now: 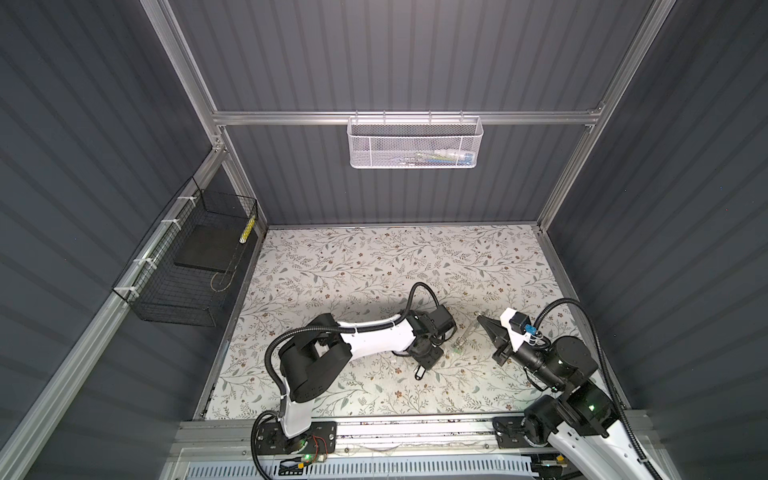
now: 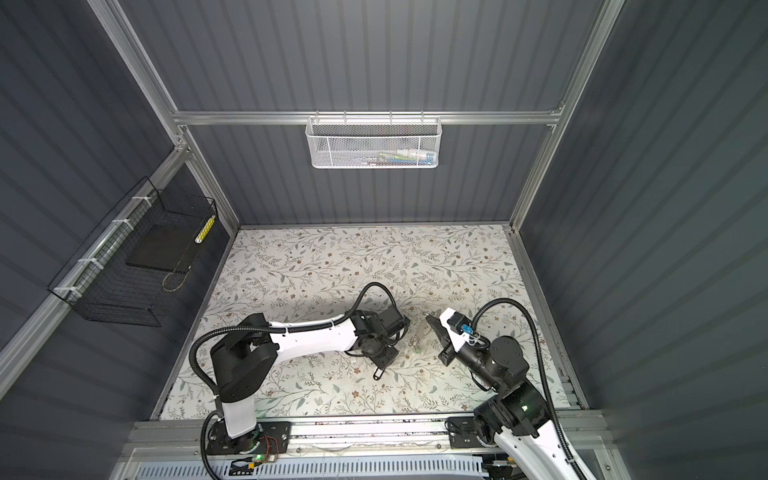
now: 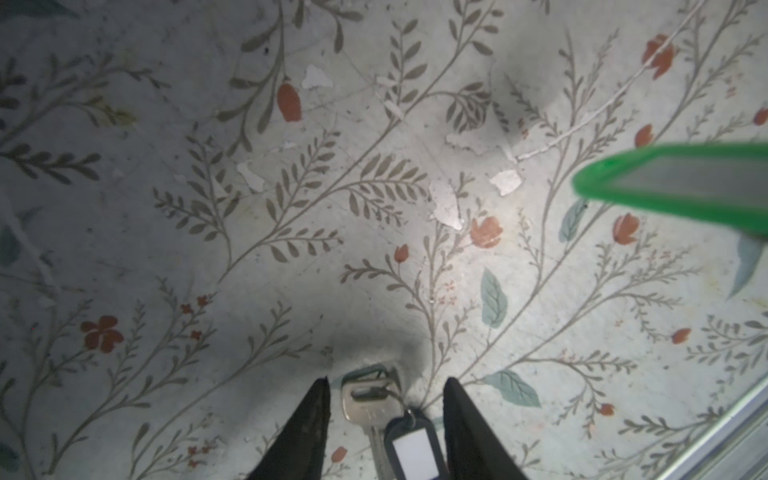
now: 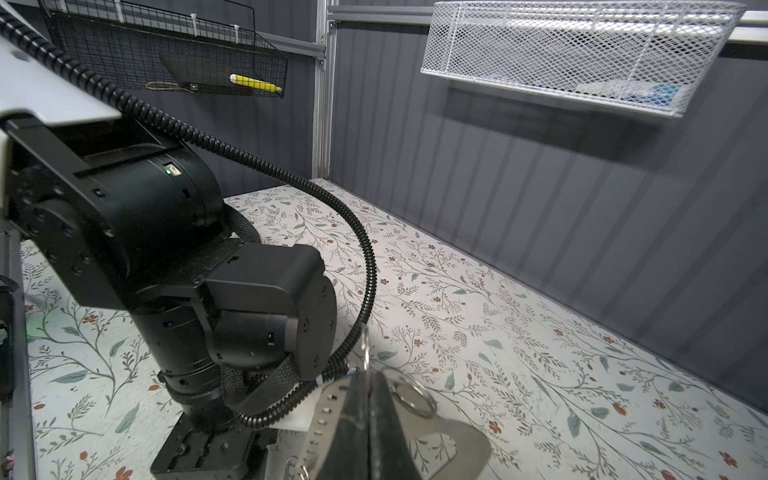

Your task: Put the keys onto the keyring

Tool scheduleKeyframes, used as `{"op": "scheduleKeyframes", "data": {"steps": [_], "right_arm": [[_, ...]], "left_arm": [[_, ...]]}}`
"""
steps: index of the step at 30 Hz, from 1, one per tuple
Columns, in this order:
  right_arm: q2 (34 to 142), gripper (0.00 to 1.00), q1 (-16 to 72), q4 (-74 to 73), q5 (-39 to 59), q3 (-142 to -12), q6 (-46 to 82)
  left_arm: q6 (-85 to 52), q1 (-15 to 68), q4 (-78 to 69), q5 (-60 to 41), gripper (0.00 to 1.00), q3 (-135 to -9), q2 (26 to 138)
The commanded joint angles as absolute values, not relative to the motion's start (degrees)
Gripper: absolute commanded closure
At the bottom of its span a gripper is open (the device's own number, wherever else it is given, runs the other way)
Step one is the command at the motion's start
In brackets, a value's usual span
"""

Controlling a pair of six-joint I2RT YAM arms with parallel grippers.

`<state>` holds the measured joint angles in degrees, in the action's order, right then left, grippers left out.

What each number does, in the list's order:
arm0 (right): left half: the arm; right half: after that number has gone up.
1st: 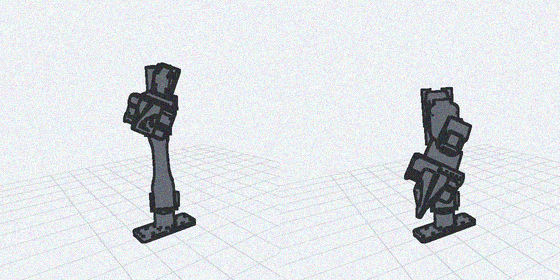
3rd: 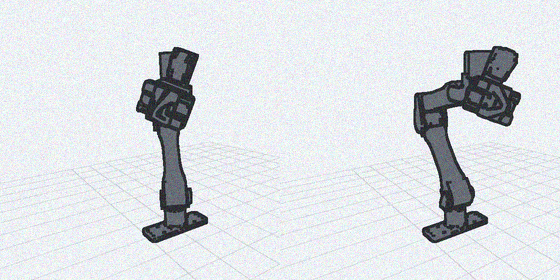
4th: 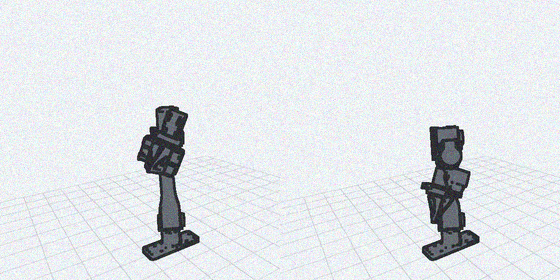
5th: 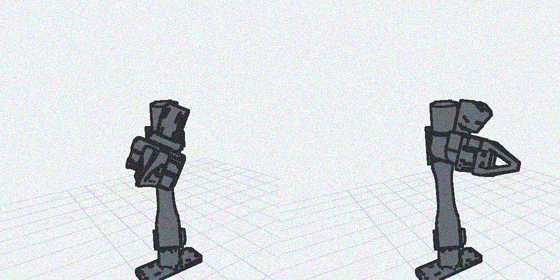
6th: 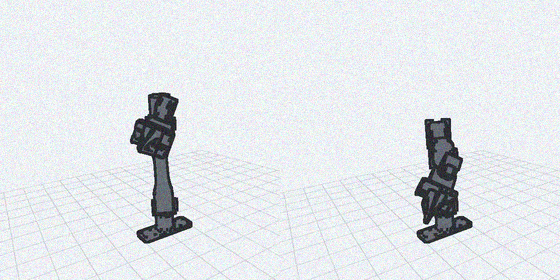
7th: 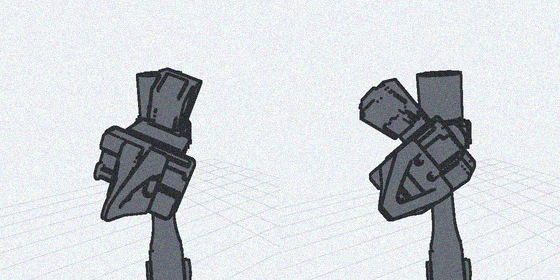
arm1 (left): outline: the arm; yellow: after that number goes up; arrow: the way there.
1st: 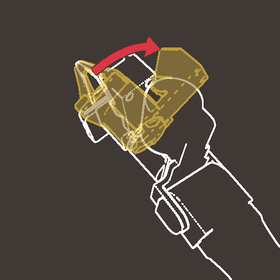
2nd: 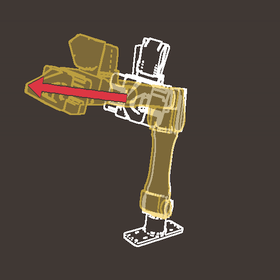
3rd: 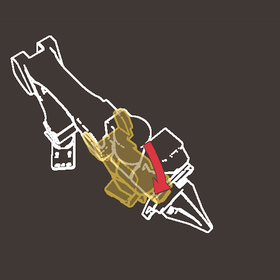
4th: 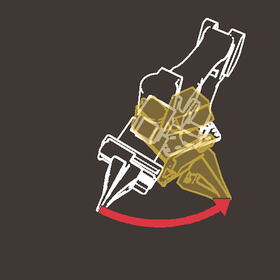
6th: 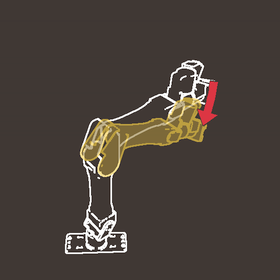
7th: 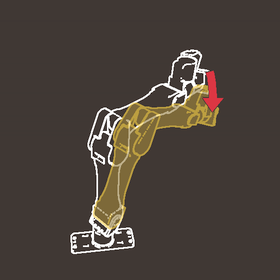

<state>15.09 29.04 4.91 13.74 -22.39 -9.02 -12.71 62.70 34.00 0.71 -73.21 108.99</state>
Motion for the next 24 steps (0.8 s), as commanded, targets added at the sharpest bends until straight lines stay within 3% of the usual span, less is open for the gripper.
{"op": "scheduleKeyframes", "data": {"steps": [1,13,24], "right_arm": [[14.42,0.96,29.14,4.33,13.0,-22.06,-9.16],[14.5,0.96,29.09,4.21,12.67,-21.71,-9.43],[14.44,0.96,29.12,4.12,12.7,-21.53,-9.54]], "left_arm": [[-12.66,63.19,36.74,0.97,0.58,-75.07,110.0],[-12.25,63.63,38.36,0.26,0.75,-76.66,111.62],[-13.53,63.72,39.07,0.57,0.74,-76.31,111.44]]}}
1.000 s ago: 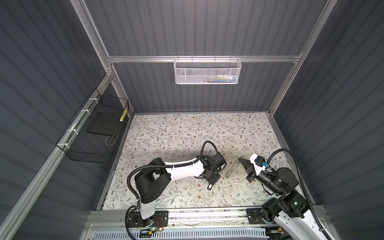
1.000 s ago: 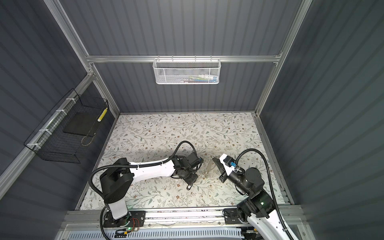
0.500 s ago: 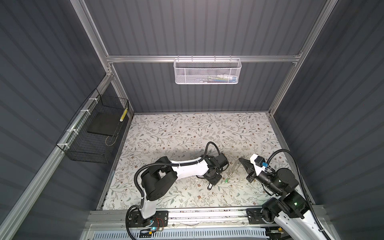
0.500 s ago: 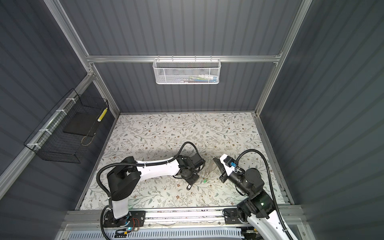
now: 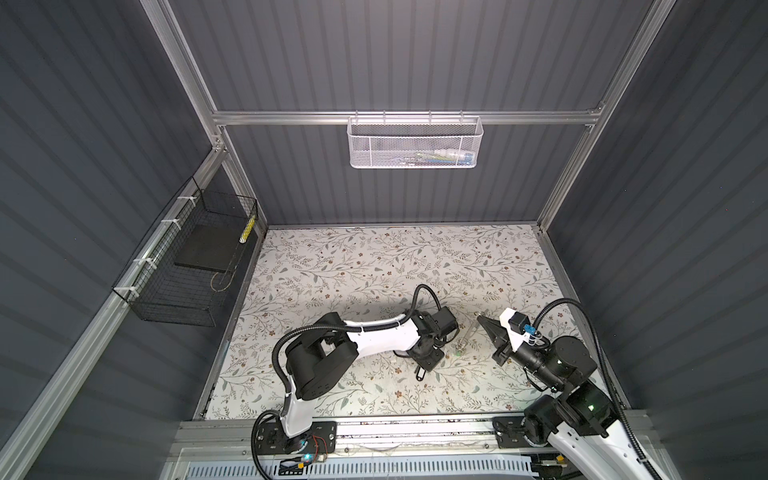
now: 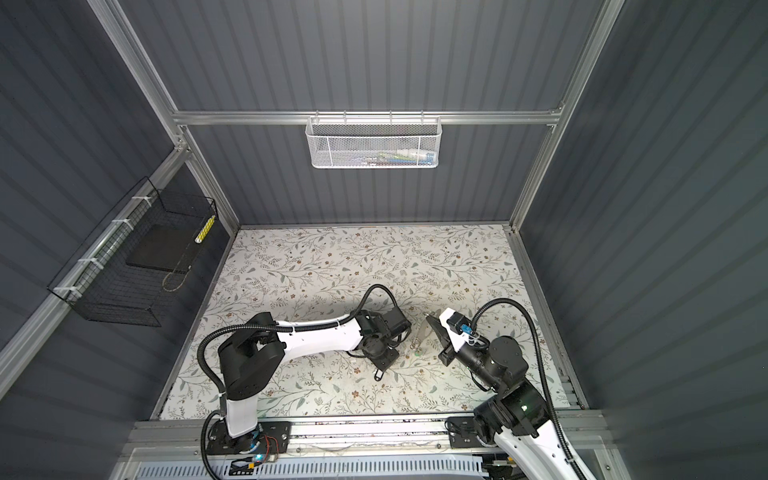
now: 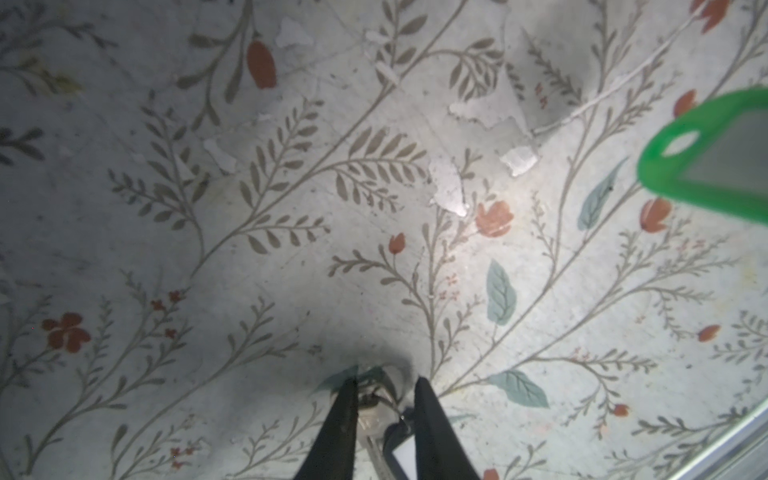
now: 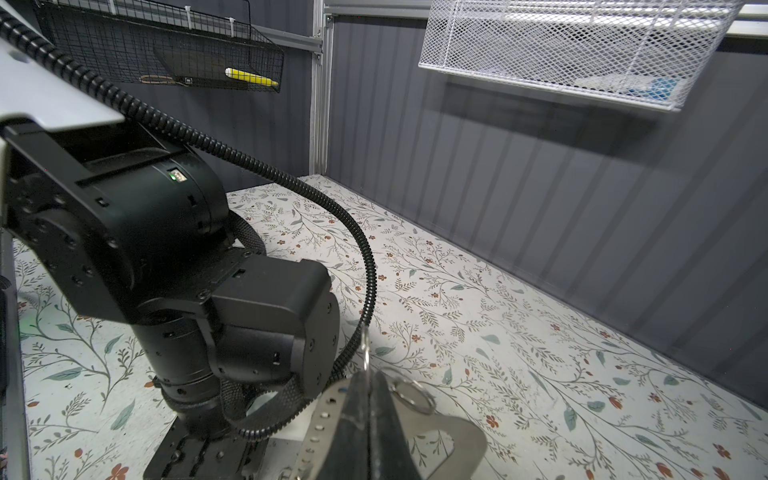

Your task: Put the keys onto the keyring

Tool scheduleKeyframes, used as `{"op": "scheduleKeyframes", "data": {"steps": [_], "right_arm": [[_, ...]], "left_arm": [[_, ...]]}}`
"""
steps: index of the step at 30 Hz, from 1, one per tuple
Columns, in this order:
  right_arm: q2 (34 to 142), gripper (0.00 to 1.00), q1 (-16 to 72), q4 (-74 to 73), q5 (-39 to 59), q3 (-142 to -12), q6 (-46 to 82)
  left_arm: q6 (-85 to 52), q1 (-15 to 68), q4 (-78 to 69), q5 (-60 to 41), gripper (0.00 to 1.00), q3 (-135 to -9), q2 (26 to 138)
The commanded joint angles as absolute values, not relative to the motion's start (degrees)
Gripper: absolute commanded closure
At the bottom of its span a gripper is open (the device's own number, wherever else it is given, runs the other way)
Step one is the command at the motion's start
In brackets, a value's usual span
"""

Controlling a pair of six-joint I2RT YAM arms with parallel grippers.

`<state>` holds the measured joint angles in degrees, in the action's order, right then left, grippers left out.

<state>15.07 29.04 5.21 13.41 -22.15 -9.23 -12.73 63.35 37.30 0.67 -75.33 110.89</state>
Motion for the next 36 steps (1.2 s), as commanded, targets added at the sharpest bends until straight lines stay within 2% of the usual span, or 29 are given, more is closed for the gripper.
{"op": "scheduleKeyframes", "data": {"steps": [1,4,11,25,36], "right_arm": [[14.41,0.96,29.11,4.12,12.66,-21.51,-9.51],[14.49,0.96,29.12,4.04,12.66,-21.46,-9.5],[14.43,0.96,29.07,3.96,12.4,-21.44,-9.49],[14.24,0.95,29.1,3.96,12.46,-21.33,-9.48],[14.15,0.95,29.14,3.86,12.41,-21.27,-9.42]], "left_arm": [[-13.69,63.74,39.11,0.77,0.73,-76.29,111.19],[-14.31,64.05,39.03,1.89,0.66,-75.73,110.01],[-15.1,66.44,39.51,5.49,0.65,-76.3,109.32],[-17.84,68.12,40.0,9.22,0.66,-75.87,108.05],[-18.73,68.1,40.25,8.89,0.73,-74.88,107.55]]}}
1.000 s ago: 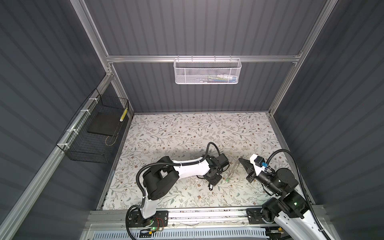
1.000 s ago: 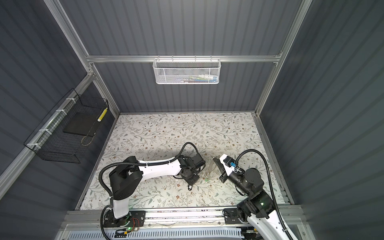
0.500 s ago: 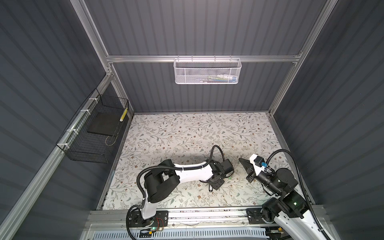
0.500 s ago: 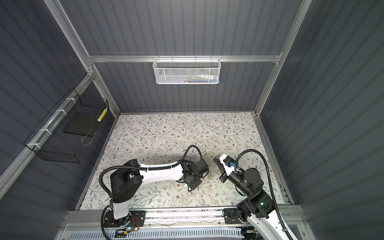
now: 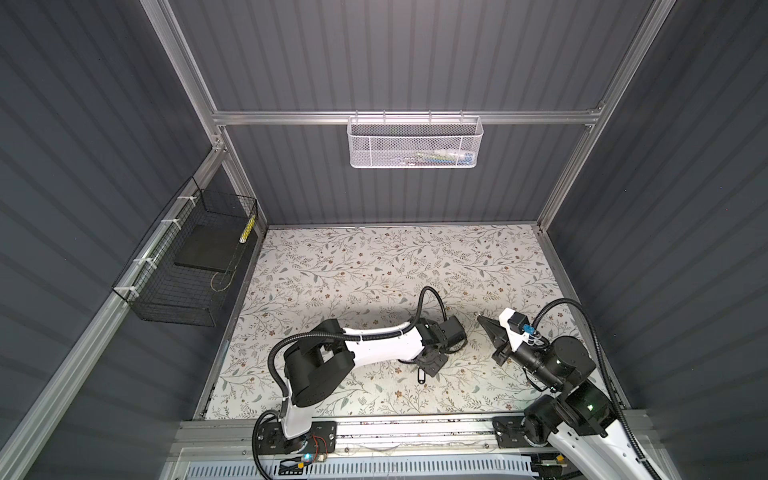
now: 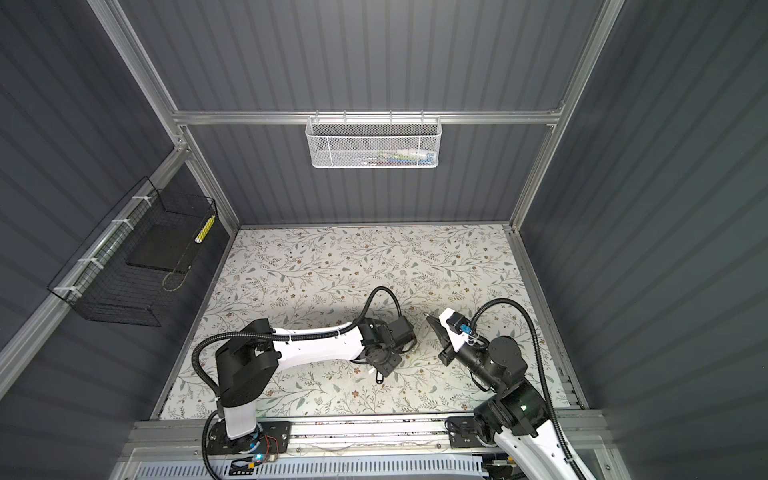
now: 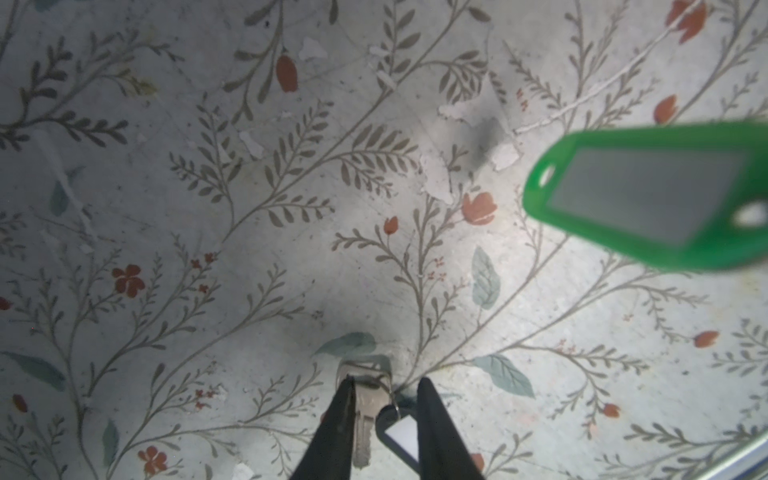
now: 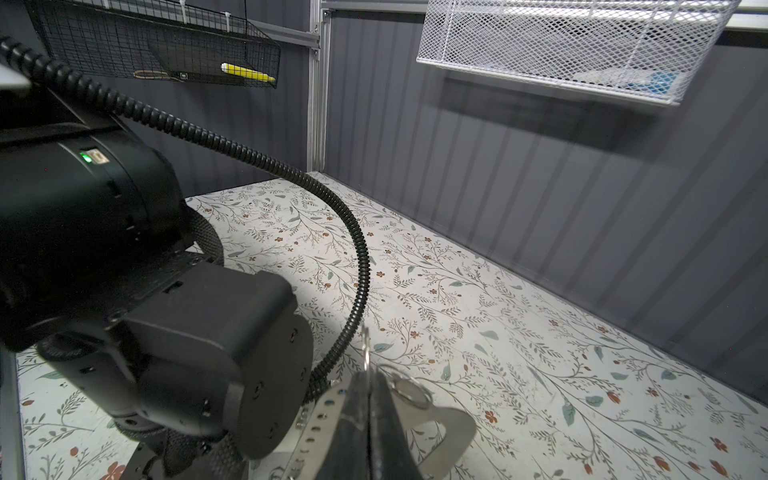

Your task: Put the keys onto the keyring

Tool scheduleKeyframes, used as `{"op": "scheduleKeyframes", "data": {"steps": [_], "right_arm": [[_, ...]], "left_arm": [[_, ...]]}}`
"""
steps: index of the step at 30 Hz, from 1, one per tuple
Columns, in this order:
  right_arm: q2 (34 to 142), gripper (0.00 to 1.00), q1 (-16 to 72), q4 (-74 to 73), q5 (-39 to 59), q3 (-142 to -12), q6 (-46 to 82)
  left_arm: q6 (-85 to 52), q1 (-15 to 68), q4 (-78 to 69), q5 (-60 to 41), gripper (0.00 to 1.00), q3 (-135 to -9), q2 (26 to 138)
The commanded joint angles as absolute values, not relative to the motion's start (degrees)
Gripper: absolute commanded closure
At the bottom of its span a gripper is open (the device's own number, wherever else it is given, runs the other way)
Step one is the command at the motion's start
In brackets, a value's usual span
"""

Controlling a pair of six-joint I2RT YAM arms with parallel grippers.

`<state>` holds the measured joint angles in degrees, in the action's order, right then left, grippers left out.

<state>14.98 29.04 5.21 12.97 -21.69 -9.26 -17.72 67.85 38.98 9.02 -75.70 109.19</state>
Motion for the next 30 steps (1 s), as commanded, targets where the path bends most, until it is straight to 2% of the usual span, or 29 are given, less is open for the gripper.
{"op": "scheduleKeyframes", "data": {"steps": [1,9,16,30], "right_arm": [[14.21,0.95,29.11,3.85,12.4,-21.27,-9.49],[14.24,0.95,29.11,3.76,12.37,-21.23,-9.38],[14.17,0.95,29.06,3.78,12.31,-21.18,-9.39],[14.2,0.95,29.17,3.68,12.3,-21.11,-9.43]], "left_arm": [[-18.72,68.12,40.25,8.71,0.73,-74.88,107.51],[-18.7,68.12,40.94,6.97,0.73,-75.3,108.81],[-18.79,68.12,41.52,7.02,0.78,-75.32,109.17],[-18.56,68.12,42.28,6.83,0.74,-75.94,110.78]]}}
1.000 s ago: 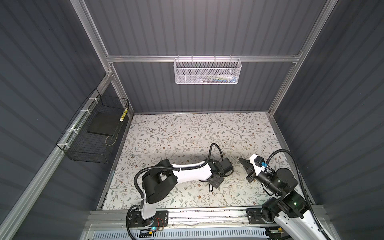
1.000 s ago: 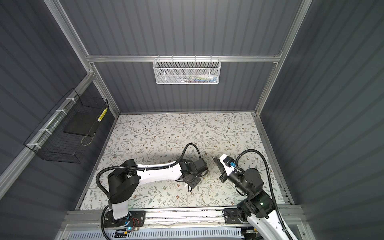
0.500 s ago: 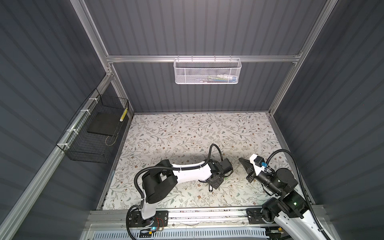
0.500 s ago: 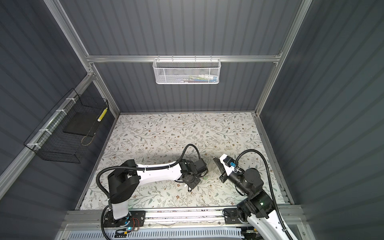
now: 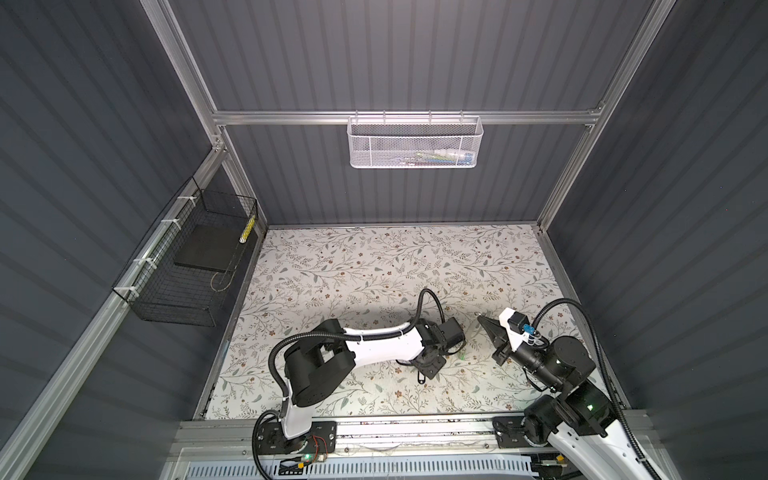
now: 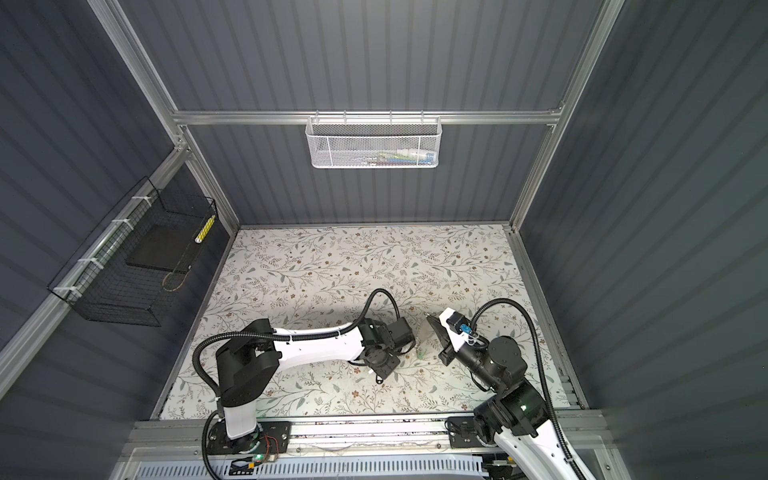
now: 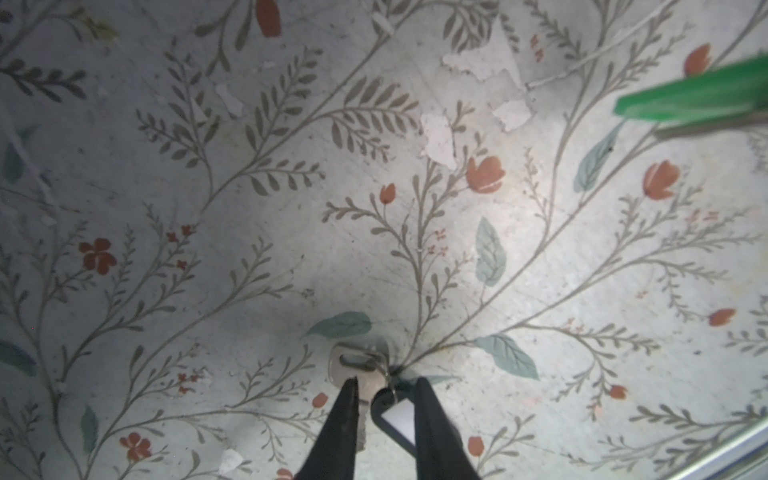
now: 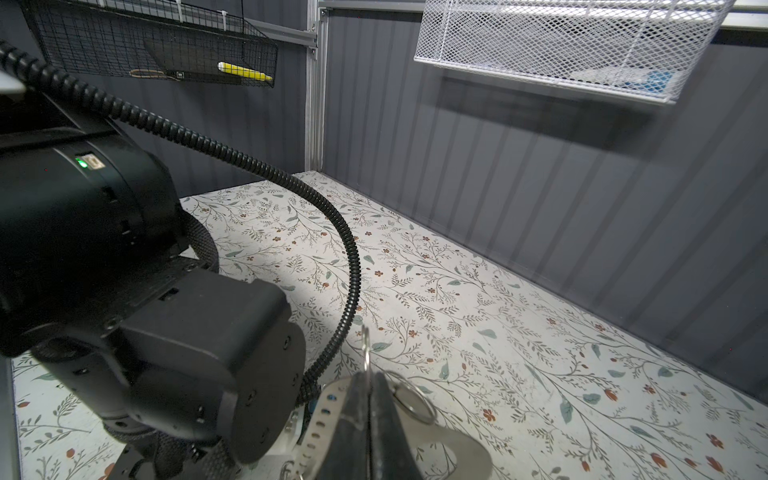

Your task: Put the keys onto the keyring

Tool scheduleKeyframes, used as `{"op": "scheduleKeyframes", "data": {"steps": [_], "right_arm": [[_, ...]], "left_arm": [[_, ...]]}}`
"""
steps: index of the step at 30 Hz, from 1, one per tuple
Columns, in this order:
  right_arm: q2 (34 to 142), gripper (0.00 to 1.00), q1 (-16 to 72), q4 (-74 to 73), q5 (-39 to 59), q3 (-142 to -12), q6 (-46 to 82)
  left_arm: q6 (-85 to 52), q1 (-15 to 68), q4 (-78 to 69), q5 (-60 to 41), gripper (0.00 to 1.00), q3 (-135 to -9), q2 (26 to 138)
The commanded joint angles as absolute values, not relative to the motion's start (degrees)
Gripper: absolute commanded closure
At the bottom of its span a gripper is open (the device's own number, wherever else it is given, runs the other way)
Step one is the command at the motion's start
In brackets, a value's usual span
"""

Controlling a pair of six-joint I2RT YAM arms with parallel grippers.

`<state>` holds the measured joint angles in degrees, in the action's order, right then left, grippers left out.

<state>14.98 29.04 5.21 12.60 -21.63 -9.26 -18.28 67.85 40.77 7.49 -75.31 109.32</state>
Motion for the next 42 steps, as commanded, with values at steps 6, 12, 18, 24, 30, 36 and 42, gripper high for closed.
{"op": "scheduleKeyframes", "data": {"steps": [6,12,18,24,30,36,42], "right_arm": [[14.2,0.95,29.06,3.69,12.25,-21.09,-9.49],[14.24,0.95,29.04,3.62,12.01,-21.05,-9.5],[14.18,0.95,29.08,3.6,12.03,-20.98,-9.5],[14.07,0.95,29.08,3.69,11.76,-21.09,-9.58],[13.75,0.95,29.12,3.74,11.56,-21.27,-9.49],[14.17,0.95,29.09,3.83,11.5,-21.44,-9.26],[15.28,0.95,29.11,4.13,11.93,-21.62,-9.11]], "left_arm": [[-18.37,68.12,42.03,6.77,0.77,-75.89,111.26],[-18.24,68.1,41.76,6.84,0.84,-75.83,111.35],[-18.25,68.12,40.77,7.03,0.92,-74.85,109.9],[-16.63,68.12,38.14,6.51,0.96,-72.63,106.15],[-12.44,68.12,35.08,7.9,1.0,-68.75,99.87],[-7.92,68.12,33.98,8.55,1.0,-67.06,96.45],[-3.89,68.11,27.97,7.62,1.0,-62.88,91.4]]}}
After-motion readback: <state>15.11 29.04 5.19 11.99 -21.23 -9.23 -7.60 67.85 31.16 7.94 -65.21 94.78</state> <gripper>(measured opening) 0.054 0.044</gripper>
